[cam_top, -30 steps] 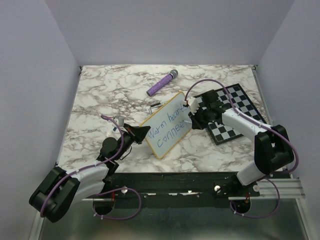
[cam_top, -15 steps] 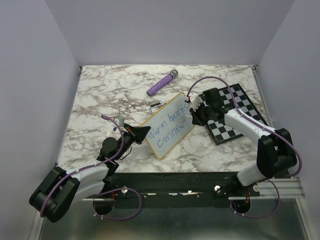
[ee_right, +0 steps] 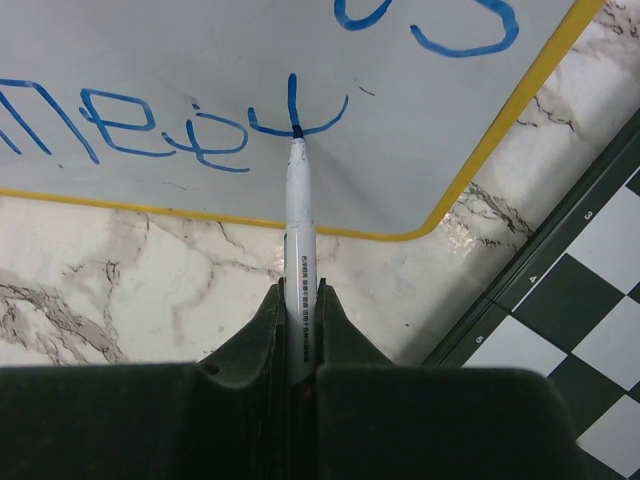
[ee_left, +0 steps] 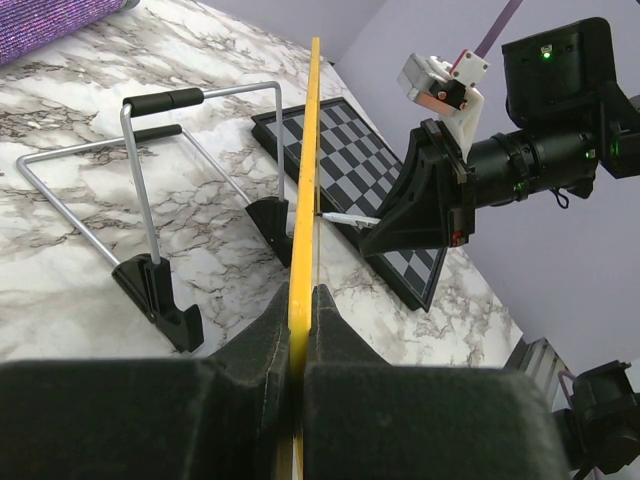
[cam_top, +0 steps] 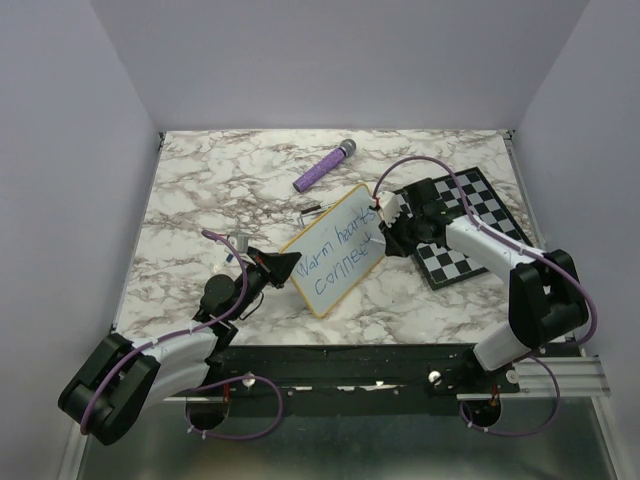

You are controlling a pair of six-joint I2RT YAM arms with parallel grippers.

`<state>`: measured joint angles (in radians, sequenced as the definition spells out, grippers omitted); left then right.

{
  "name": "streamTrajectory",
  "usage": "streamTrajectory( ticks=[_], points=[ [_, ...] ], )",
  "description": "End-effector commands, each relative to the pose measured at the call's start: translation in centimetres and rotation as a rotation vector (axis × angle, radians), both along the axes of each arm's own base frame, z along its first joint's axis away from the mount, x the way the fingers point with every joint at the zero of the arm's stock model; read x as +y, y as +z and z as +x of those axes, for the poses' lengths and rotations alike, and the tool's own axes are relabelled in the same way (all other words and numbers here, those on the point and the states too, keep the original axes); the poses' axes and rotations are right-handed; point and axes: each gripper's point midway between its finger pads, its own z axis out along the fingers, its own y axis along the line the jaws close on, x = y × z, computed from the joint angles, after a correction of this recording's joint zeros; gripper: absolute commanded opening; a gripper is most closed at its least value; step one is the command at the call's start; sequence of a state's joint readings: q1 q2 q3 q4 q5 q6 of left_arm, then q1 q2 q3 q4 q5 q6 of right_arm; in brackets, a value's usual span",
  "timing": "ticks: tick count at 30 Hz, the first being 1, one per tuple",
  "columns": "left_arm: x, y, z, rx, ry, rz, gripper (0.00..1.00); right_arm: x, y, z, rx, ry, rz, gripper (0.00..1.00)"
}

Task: Write a sentence on the whiteboard

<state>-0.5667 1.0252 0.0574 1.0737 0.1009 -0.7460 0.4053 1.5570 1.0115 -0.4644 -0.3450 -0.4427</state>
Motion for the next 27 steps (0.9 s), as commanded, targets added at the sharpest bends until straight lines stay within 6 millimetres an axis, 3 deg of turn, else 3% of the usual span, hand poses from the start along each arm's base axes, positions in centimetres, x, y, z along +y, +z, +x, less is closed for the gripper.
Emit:
streamTrajectory(
  ticks=[1, 16, 23, 27],
  points=[
    [-0.4, -0.4, -1.0, -0.014, -0.047, 0.015, 0.0, -0.4, -0.7, -0.1, 0.033, -0.001, -0.029, 0.01],
    [-0.3, -0.4, -0.9, -0.015, -0.041, 0.014, 0.0, -1.5, -2.3, -0.2, 0.085, -0.025, -0.1, 0.0],
    [-0.2, -0.4, -1.0, -0.014, -0.039, 0.016, 0.0, -2.1, -0.9, 1.2, 0.022, -0.089, -0.086, 0.01],
    [-0.2, -0.5, -1.0, -0.014, -0.037, 0.02, 0.0, -2.4, 1.0, 1.8, -0.029, -0.103, -0.045, 0.0]
  ],
)
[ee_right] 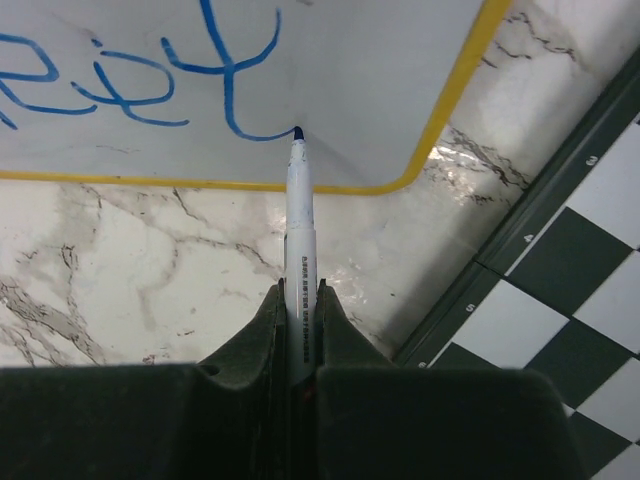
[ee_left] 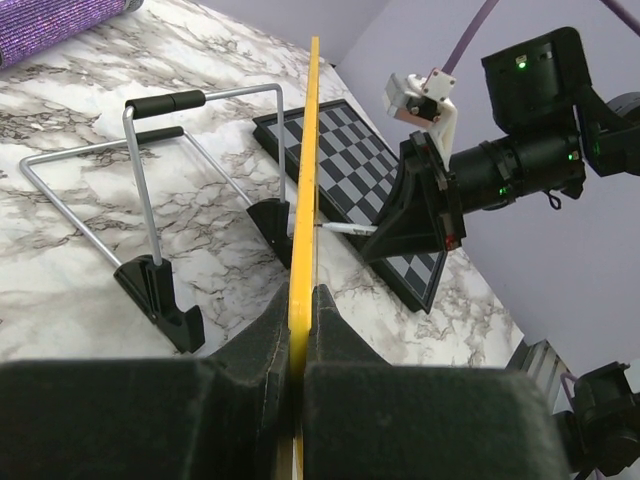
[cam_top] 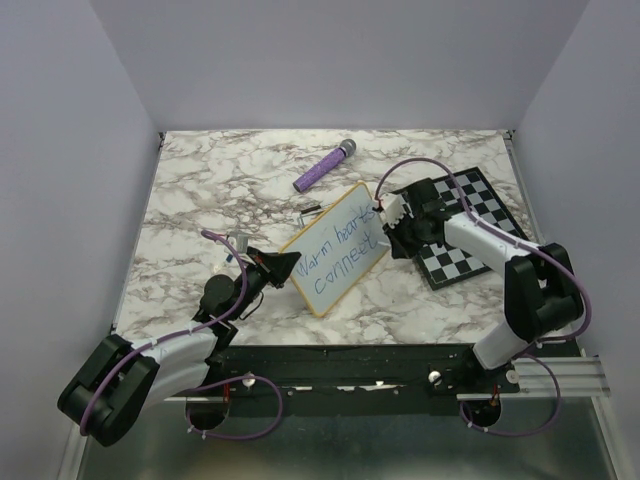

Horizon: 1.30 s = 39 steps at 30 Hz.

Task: Write a sentence on the whiteboard
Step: Write a sentence on the whiteboard, then pick up the whiteboard from the center of the board, then put down the whiteboard on the whiteboard stand.

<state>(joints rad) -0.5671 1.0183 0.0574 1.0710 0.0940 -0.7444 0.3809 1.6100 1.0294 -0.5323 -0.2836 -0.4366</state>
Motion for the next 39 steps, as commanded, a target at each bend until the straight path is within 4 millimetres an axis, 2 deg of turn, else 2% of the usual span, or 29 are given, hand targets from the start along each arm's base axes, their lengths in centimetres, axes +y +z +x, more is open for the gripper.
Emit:
streamTrajectory(
  ticks=[1, 3, 4, 7, 9, 14, 19, 21, 22, 23, 24, 26, 27, 29, 30, 32, 33, 35, 36, 37, 39],
  points=[
    [-0.3, -0.7, -1.1, -0.009, -0.045, 0.023, 0.0, 0.0, 4.0, 2.0, -0.128, -0.03, 0.071, 0.0],
    [-0.3, -0.6, -1.0, -0.01, -0.045, 0.023, 0.0, 0.3, 5.0, 1.3, -0.143, 0.006, 0.114, 0.01],
    [-0.3, -0.6, -1.0, -0.011, -0.045, 0.024, 0.0, 1.2, 5.9, 0.3, -0.133, 0.054, 0.171, 0.01],
    [-0.4, -0.2, -1.0, -0.02, -0.047, 0.024, 0.0, 2.0, 8.7, -1.0, -0.163, 0.114, 0.268, 0.01],
    [-0.5, 0.0, -0.9, -0.023, -0.048, 0.035, 0.0, 1.9, 10.6, -1.3, -0.204, 0.119, 0.305, 0.01],
    [-0.5, 1.6, -0.4, -0.053, -0.042, 0.038, 0.0, 0.4, 14.1, -1.4, -0.271, 0.065, 0.368, 0.01],
    [-0.6, 4.9, 0.7, -0.098, -0.06, 0.04, 0.0, -1.6, 18.3, -2.3, -0.312, 0.009, 0.501, 0.01],
    [-0.3, 6.6, 1.6, -0.114, -0.057, 0.048, 0.0, -2.6, 18.5, -2.6, -0.323, -0.017, 0.517, 0.0],
    [-0.4, 7.0, 1.7, -0.122, -0.075, 0.062, 0.0, -3.3, 19.0, -2.8, -0.345, -0.032, 0.532, 0.01],
    [-0.1, 7.5, 2.2, -0.127, -0.065, 0.066, 0.0, -3.5, 18.8, -3.0, -0.339, -0.036, 0.541, 0.0],
    [0.0, 8.9, 2.6, -0.148, -0.064, 0.06, 0.0, -3.3, 18.8, -3.4, -0.337, -0.026, 0.55, 0.0],
    [0.0, 9.8, 3.0, -0.157, -0.084, 0.053, 0.0, -3.8, 19.2, -3.7, -0.362, -0.034, 0.557, 0.0],
    [0.5, 11.0, 3.6, -0.18, -0.071, 0.049, 0.0, -3.8, 19.3, -3.9, -0.366, -0.033, 0.557, 0.0],
    [0.5, 11.6, 4.1, -0.182, -0.09, 0.05, 0.0, -3.9, 19.7, -4.1, -0.381, -0.029, 0.562, 0.01],
    [0.8, 12.8, 4.5, -0.205, -0.083, 0.046, 0.0, -3.9, 19.8, -4.2, -0.381, -0.027, 0.565, 0.01],
    [0.5, 13.3, 4.8, -0.208, -0.106, 0.055, 0.0, -3.8, 19.7, -4.3, -0.375, -0.024, 0.571, 0.0],
    [0.4, 14.4, 4.9, -0.23, -0.11, 0.054, 0.0, -3.8, 19.7, -4.4, -0.377, -0.022, 0.57, 0.0],
    [0.4, 14.6, 5.4, -0.231, -0.117, 0.07, 0.0, -3.8, 19.8, -4.4, -0.381, -0.023, 0.57, 0.0],
    [0.2, 15.5, 5.5, -0.263, -0.128, 0.09, 0.0, -3.8, 19.8, -4.5, -0.382, -0.022, 0.57, 0.01],
    [0.4, 14.7, 6.3, -0.239, -0.126, 0.113, 0.0, -3.8, 19.8, -4.5, -0.381, -0.021, 0.571, 0.0],
    [0.4, 14.6, 6.6, -0.246, -0.159, 0.132, 0.0, -3.8, 19.8, -4.6, -0.383, -0.018, 0.573, 0.01]
  ],
)
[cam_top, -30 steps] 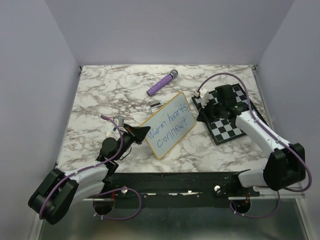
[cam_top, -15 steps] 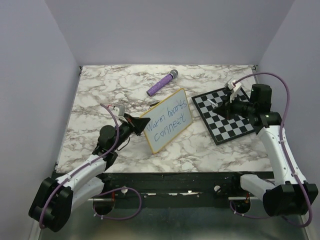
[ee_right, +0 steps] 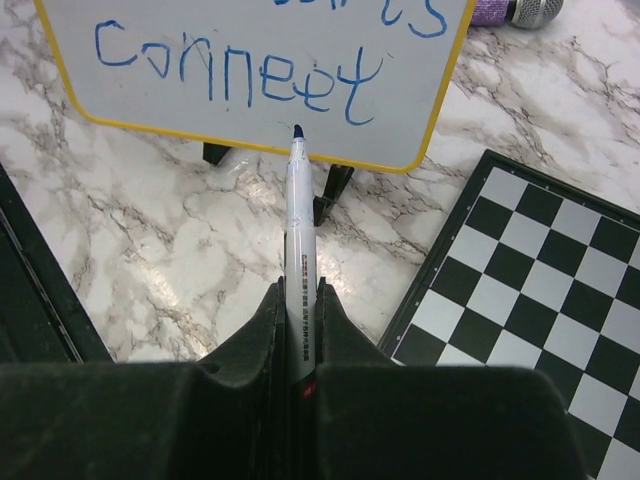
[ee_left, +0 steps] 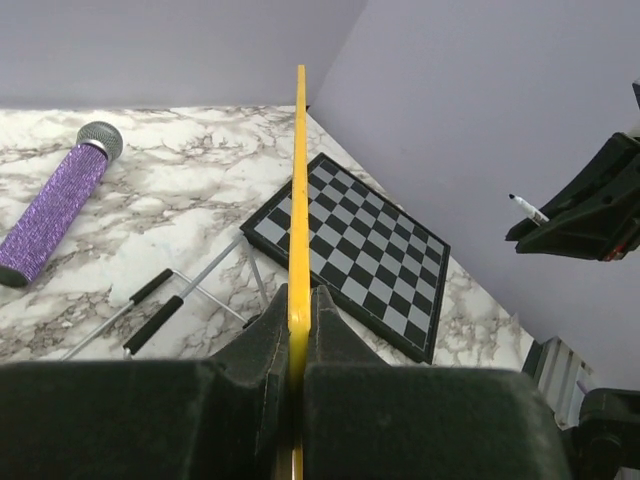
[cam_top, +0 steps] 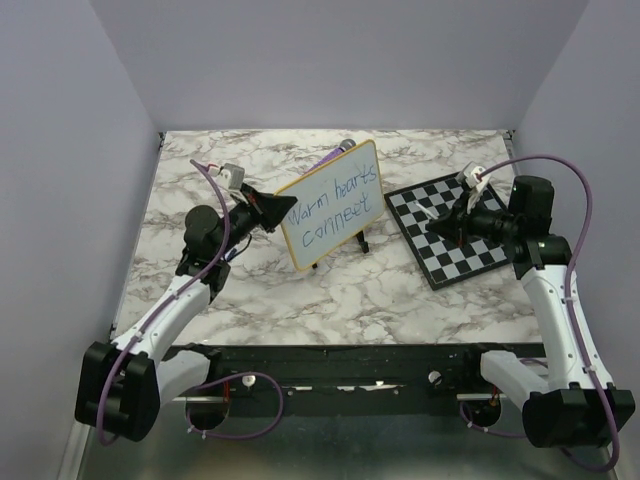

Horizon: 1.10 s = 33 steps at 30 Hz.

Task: Write a sentence on the whiteboard
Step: Put down the whiteboard on the whiteboard stand.

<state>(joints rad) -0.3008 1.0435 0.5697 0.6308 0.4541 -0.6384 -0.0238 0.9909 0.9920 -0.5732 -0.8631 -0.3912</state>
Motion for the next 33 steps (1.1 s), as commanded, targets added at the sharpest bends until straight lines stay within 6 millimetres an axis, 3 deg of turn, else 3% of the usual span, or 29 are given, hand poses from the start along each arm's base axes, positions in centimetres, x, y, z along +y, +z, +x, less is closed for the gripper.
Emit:
streamTrajectory(
  ticks=[1, 9, 12, 16, 21, 28, 32, 33],
  points=[
    [-0.4, 2.6, 0.7, -0.117, -0.095, 0.032, 0.0, 0.3, -0.2, -0.9, 0.019, 0.023, 0.027, 0.01],
    [1.5, 0.7, 3.6, -0.133, -0.223, 0.044, 0.0, 0.2, -1.0, -0.8, 0.04, 0.022, 0.021, 0.01],
    [1.6, 0.6, 4.4, -0.159, -0.246, 0.037, 0.0, 0.2, -1.2, -0.8, 0.049, 0.028, 0.021, 0.0],
    [1.5, -1.2, 5.3, -0.151, -0.278, 0.074, 0.0, 0.3, -1.4, -0.8, 0.055, 0.033, 0.021, 0.01],
    [1.5, -1.9, 4.8, -0.188, -0.325, 0.089, 0.0, 0.3, -1.8, -0.7, 0.067, 0.035, 0.019, 0.01],
    [2.5, -4.0, 5.6, -0.156, -0.334, 0.076, 0.0, 0.3, -2.1, -0.7, 0.081, 0.043, 0.02, 0.0],
    [2.3, -3.3, 4.8, -0.111, -0.394, -0.031, 0.0, 0.3, -2.2, -0.7, 0.087, 0.046, 0.018, 0.01],
    [2.3, -2.2, 4.4, -0.157, -0.407, -0.049, 0.0, 0.3, -2.3, -0.7, 0.088, 0.048, 0.018, 0.01]
  ],
)
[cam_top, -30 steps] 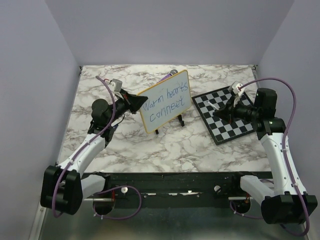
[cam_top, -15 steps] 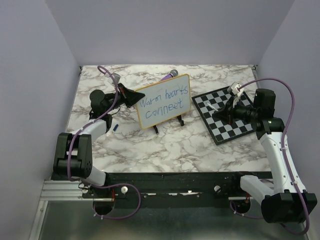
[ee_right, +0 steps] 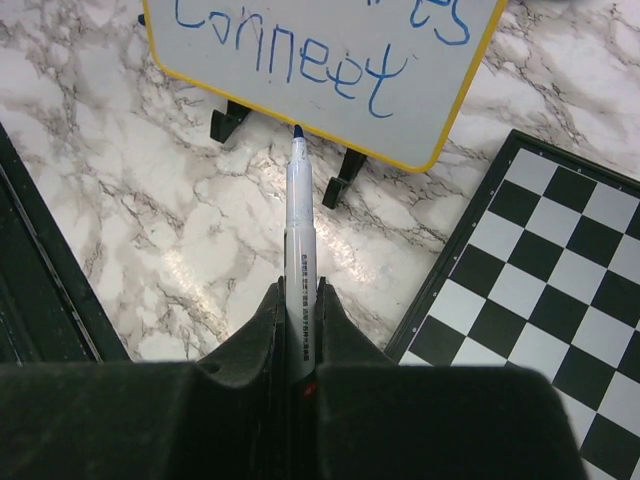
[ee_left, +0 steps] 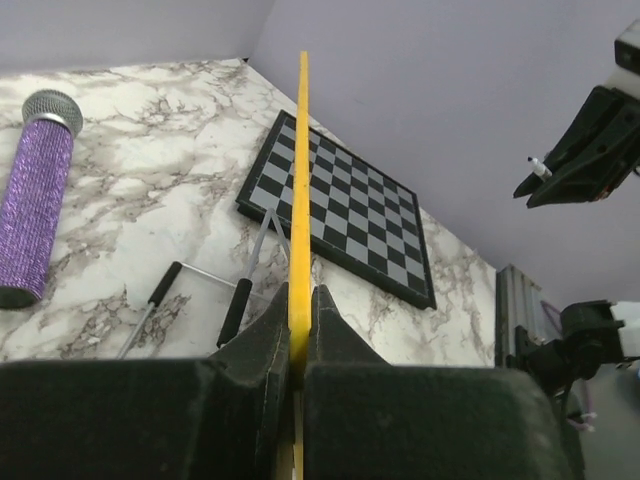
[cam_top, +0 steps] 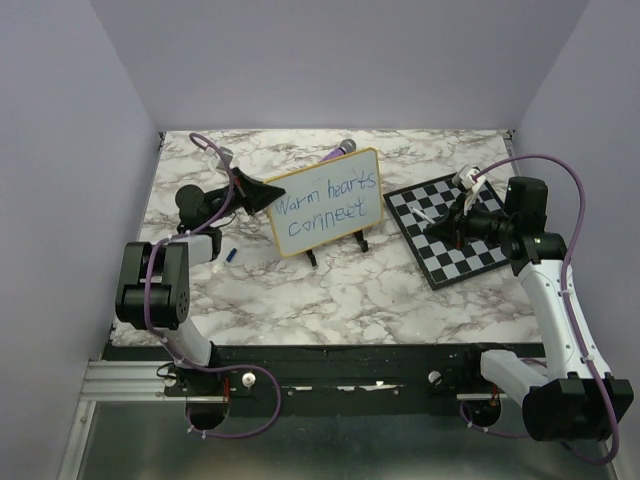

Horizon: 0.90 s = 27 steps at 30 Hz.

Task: Write a sentence on the whiteboard
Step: Put down the whiteboard on the whiteboard stand.

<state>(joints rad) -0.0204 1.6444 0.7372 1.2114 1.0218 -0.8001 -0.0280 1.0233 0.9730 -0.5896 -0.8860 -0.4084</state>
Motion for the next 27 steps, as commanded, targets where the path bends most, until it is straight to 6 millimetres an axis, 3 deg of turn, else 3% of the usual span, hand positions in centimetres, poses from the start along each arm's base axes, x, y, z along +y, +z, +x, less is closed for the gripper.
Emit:
streamTrajectory(
  ticks=[1, 5, 10, 15, 22, 27],
  points=[
    [-0.4, 2.4, -2.1, -0.088, -0.119, -0.091, 0.0, 0.2, -0.7, -0.6, 0.036, 0.028, 0.012, 0.01],
    [-0.2, 3.4, -1.9, -0.069, -0.107, -0.141, 0.0, 0.2, -0.7, -0.6, 0.036, 0.027, 0.011, 0.0],
    [-0.2, 4.0, -1.9, -0.115, -0.084, -0.066, 0.0, 0.2, -0.8, -0.6, 0.04, 0.028, 0.012, 0.01],
    [0.2, 0.7, -0.6, -0.071, -0.024, 0.019, 0.0, 0.2, -0.9, -0.6, 0.043, 0.031, 0.014, 0.01],
    [0.5, -0.9, 0.9, -0.083, 0.007, 0.098, 0.0, 0.2, -1.0, -0.7, 0.044, 0.034, 0.013, 0.0],
    [0.4, -2.6, 0.9, -0.056, -0.012, 0.107, 0.0, 0.2, -1.0, -0.6, 0.046, 0.033, 0.011, 0.0]
  ],
)
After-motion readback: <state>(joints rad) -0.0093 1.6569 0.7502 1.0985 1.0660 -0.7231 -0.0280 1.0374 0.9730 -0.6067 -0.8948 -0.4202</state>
